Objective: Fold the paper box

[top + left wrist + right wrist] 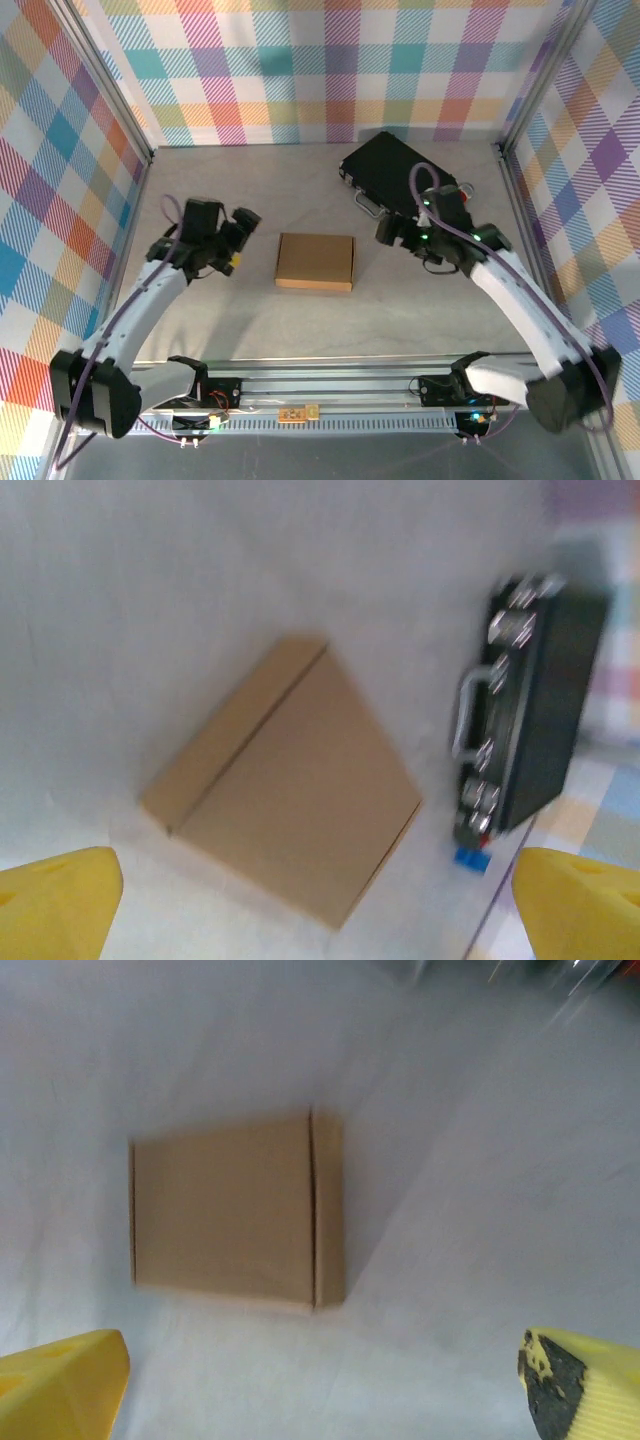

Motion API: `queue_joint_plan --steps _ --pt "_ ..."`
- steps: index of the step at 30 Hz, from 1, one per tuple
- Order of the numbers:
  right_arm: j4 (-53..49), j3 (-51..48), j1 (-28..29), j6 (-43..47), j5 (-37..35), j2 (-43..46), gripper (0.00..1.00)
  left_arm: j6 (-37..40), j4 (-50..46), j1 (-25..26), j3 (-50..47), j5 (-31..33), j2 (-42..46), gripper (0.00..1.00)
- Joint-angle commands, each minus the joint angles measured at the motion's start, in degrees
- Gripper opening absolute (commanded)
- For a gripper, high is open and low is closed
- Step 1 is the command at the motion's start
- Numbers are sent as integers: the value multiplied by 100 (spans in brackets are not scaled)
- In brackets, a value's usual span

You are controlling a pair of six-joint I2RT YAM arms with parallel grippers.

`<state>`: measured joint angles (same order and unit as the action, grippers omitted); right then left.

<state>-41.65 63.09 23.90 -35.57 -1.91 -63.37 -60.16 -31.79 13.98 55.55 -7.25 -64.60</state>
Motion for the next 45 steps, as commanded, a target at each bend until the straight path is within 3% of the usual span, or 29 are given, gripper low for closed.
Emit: queue_joint_plan --steps 1,4,6,8,10,13,15,17,21,29,36,37,40,45 --pt "-243 -115 -39 -120 -2602 542 99 1077 -852 -167 337 1490 485 100" --pt "-514 -466 -43 -675 -4412 668 99 830 -1590 -167 391 3385 640 100" --pt "183 -1121 -75 87 -4753 937 99 345 -2186 -167 262 4622 639 100" --pt "1002 -1867 -129 562 -4736 1282 99 864 -1985 -185 -29 5047 654 100" --pt "1989 -2591 -131 1081 -4391 1694 99 2189 -1160 -185 -479 4915 710 100" --pt "2809 -3443 -129 1196 -4221 1978 99 2877 -873 -191 -884 5038 726 100" --pt "2885 -3652 -127 1464 -4231 1809 99 3954 156 -228 -1522 4474 756 100" --pt "3101 -3641 -188 1793 -4061 1553 99 4472 1101 -237 -2022 3953 749 100" --pt "4258 -3723 -238 2789 -3408 832 99 4966 2910 -259 -2655 3506 443 100" --pt "6050 -3581 -905 3525 -2078 -1164 99 5081 4585 -824 -2314 2714 -1629 100" --pt "6961 -2803 -1615 3903 -1036 -2552 99 5663 4921 -1157 -1181 2042 -3076 100" --pt "6754 -2688 -1802 3711 -893 -2593 99 5581 4617 -1254 -1023 1899 -3153 100" --pt "6944 -2880 -2160 3462 -416 -2486 99 5688 4958 -1276 -1293 1654 -2963 100" --pt "9357 -4386 -2162 3576 -91 -2057 99 5818 7565 -1165 -3221 1730 -2088 100"
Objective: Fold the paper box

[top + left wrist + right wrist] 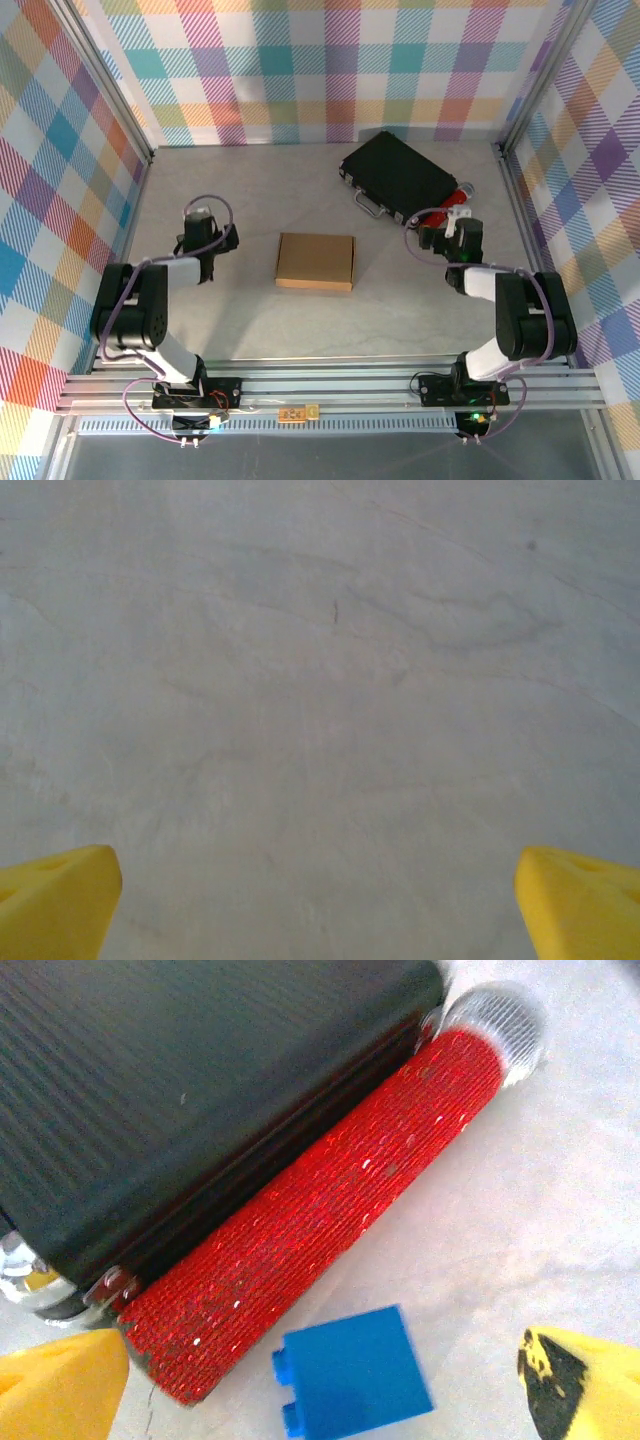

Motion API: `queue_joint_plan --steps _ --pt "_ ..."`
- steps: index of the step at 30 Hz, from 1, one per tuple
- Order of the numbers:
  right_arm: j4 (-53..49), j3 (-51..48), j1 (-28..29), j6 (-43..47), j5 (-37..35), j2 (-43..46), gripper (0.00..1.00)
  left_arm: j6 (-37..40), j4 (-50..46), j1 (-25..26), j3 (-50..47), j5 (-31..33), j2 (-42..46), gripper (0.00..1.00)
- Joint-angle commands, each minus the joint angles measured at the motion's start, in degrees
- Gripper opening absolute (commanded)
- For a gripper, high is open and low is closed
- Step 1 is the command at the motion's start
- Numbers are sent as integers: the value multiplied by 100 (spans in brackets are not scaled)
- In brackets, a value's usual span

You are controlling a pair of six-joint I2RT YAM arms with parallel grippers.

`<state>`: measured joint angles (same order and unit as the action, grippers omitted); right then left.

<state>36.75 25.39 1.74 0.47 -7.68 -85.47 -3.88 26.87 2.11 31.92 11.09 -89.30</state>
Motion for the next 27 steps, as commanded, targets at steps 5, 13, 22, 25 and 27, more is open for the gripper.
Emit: queue_joint_plan --steps 5,13,22,25,27 --pt "2483 -973 63 -34 384 -130 99 134 4858 35 -2137 161 -259 100" --pt "1114 -214 1 -198 189 -241 99 363 2403 158 -902 -99 -127 100" --pt "1175 -253 0 -196 190 -218 99 362 2406 160 -910 -109 -122 100" --pt "1159 -244 -3 -196 197 -227 99 362 2402 158 -911 -107 -120 100" --pt "1161 -236 4 -196 192 -241 99 362 2402 163 -915 -100 -119 100"
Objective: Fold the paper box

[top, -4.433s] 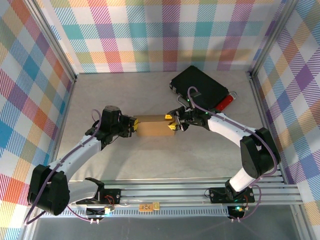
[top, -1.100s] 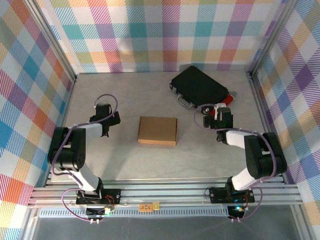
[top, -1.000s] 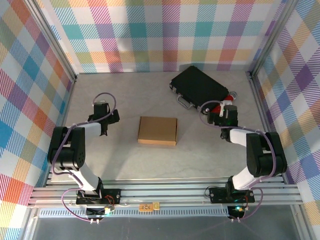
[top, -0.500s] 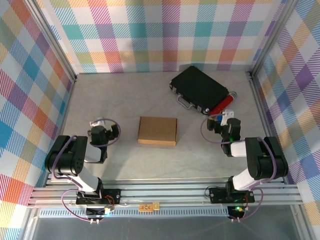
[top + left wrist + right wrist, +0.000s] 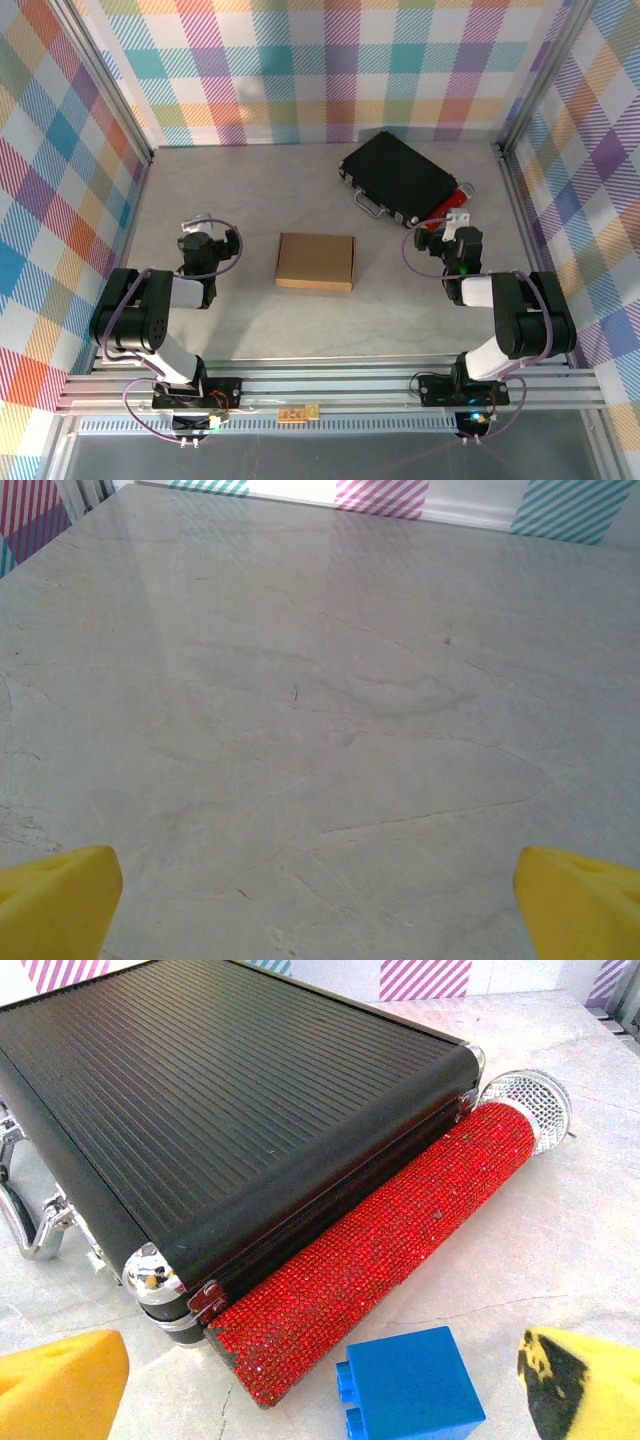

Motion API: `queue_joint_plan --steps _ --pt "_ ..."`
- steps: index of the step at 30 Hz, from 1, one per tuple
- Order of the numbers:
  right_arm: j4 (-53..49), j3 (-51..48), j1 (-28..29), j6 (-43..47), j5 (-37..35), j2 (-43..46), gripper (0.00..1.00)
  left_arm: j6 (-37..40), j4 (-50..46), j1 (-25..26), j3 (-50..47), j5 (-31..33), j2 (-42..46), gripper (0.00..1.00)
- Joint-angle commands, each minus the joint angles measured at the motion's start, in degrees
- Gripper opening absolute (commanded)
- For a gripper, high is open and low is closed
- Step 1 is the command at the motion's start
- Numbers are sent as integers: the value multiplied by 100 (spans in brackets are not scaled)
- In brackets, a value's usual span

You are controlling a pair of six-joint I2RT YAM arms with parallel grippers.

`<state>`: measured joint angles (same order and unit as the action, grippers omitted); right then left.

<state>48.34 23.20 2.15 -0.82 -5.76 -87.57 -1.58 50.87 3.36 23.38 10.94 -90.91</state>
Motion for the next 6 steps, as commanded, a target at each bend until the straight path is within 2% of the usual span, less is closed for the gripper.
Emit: queue_joint_plan --steps 1,6 --pt "-23 -4 -44 -67 5 -32 99 133 3 34 -54 -85 39 100" --pt "48 -44 -33 -66 -21 -22 99 134 15 34 -74 -97 47 100"
